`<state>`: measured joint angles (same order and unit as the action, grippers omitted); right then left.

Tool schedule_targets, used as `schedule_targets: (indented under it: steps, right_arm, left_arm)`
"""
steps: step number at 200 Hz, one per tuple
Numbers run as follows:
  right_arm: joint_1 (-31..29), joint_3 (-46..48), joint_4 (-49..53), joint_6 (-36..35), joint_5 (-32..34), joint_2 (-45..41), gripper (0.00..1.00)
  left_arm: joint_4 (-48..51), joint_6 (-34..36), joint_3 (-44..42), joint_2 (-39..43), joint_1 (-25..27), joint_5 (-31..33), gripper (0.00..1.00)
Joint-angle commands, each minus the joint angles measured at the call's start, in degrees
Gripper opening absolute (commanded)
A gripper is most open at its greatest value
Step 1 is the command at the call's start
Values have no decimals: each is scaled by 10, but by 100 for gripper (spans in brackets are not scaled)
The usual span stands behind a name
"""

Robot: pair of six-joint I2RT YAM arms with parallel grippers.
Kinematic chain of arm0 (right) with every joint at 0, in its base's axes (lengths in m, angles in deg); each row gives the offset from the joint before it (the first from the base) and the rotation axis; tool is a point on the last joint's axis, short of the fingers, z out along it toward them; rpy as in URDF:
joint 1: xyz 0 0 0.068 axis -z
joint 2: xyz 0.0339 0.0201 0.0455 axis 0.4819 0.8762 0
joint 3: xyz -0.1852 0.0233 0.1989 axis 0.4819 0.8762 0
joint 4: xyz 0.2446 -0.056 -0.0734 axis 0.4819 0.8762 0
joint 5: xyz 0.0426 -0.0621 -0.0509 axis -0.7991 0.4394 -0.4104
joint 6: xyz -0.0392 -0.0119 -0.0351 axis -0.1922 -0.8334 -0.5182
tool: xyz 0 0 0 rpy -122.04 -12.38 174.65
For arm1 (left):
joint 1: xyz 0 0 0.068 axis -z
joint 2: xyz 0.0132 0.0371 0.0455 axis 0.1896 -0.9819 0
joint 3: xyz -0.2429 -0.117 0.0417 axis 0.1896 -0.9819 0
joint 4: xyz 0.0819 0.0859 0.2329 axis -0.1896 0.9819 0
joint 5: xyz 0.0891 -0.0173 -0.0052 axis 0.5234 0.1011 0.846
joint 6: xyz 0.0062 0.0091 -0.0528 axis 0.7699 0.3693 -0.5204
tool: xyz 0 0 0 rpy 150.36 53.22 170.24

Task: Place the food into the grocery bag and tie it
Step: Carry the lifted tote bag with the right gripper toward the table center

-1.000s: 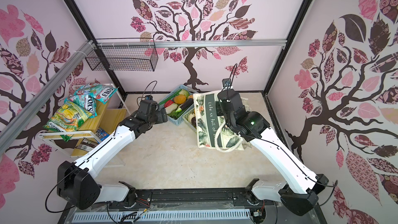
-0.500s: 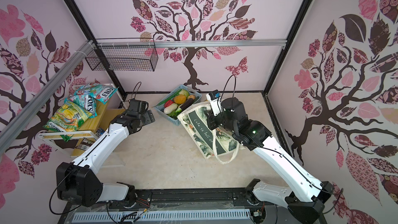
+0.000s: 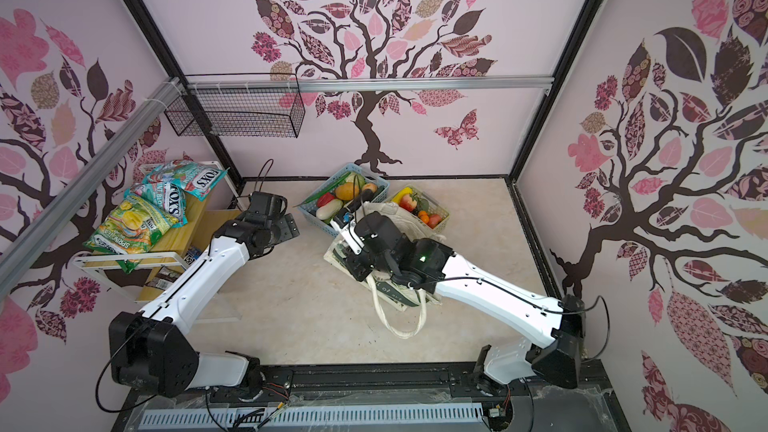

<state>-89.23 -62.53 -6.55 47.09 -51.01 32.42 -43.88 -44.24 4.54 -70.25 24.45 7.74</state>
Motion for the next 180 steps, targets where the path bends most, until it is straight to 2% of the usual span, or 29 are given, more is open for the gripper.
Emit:
schedule_targets:
  steps: [1,50,70,96,126,153,180]
  right_arm:
    - [-40,-56,-31,18,-2,31,0]
    - [-52,-110,-43,52,-16,52,0]
    - [-51,-113,-60,59,28,65,0]
    - [-51,-141,-44,76,106,125,0]
    - [-51,-145,-42,77,142,149,0]
    - [-51,-148,-29,62,184,139,0]
    - [-51,-183,19,54,230,134,0]
  left_arm:
    - [8,-6,23,-2,-1,1,91]
    - [16,-2,25,2,-3,9,92]
    - [14,-3,21,2,-3,8,91]
    - [17,-2,24,-5,-5,5,92]
    - [26,5,31,-13,-11,0,92]
    - [21,2,27,-13,-12,-29,91]
    - [-14,-12,-10,-13,-8,-108,87]
